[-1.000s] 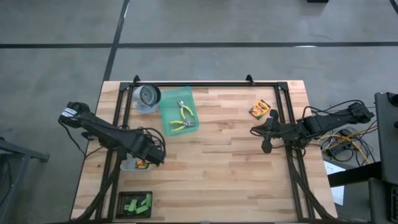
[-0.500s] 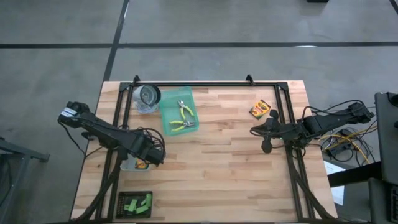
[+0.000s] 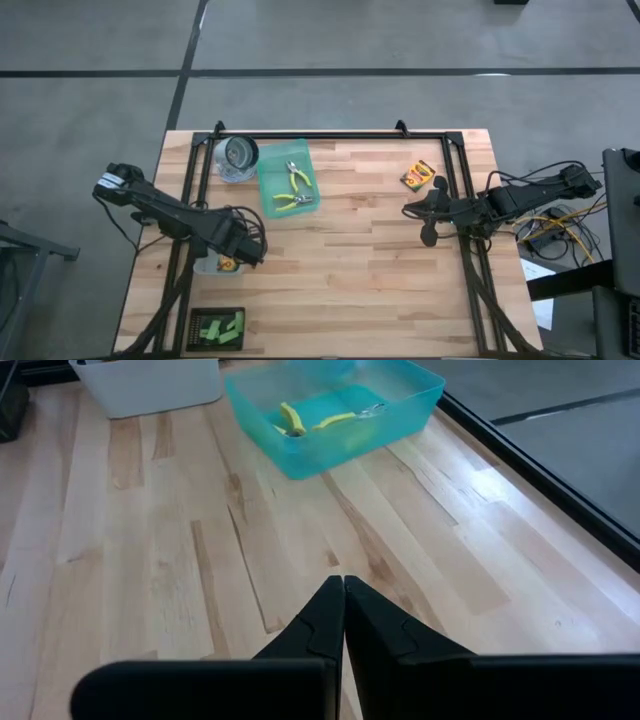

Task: Pick & Place School Supplies
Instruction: Put the yellow crayon box into the gray bin

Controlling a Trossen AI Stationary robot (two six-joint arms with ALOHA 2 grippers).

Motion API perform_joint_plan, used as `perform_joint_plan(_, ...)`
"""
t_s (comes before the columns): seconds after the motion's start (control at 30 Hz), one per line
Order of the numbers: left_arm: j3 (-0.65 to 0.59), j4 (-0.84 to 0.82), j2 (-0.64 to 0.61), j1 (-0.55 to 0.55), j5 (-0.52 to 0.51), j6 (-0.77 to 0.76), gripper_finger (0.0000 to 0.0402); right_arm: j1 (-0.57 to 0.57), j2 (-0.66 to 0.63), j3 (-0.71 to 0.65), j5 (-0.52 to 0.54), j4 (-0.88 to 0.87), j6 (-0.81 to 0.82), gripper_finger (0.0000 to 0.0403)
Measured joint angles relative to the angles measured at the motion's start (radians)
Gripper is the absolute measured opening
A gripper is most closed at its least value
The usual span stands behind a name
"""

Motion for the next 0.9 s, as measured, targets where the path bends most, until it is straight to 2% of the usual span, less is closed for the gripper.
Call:
perform_joint_plan(0.13,-0.054,0.072,-0.013,0.000,0.003,0.027,0.0048,0.000,0.000,0.000,0.000,0.000,0.000,0.0008)
perform_joint_plan(0.3,-0.087,0.084,-0.055,0.000,0.006,0.052,0.0049,0.000,0.000,0.000,0.000,0.000,0.000,0.0008)
perform_joint_plan(0.6,-0.166,0.107,-0.175,0.000,0.014,0.007,0.0053,0.000,0.000,0.000,0.000,0.000,0.000,0.0008)
perform_joint_plan(0.9,-0.295,0.280,-0.200,0.000,0.061,0.016,0.0070,0.000,0.000,0.000,0.028,0.001,0.000,0.0008)
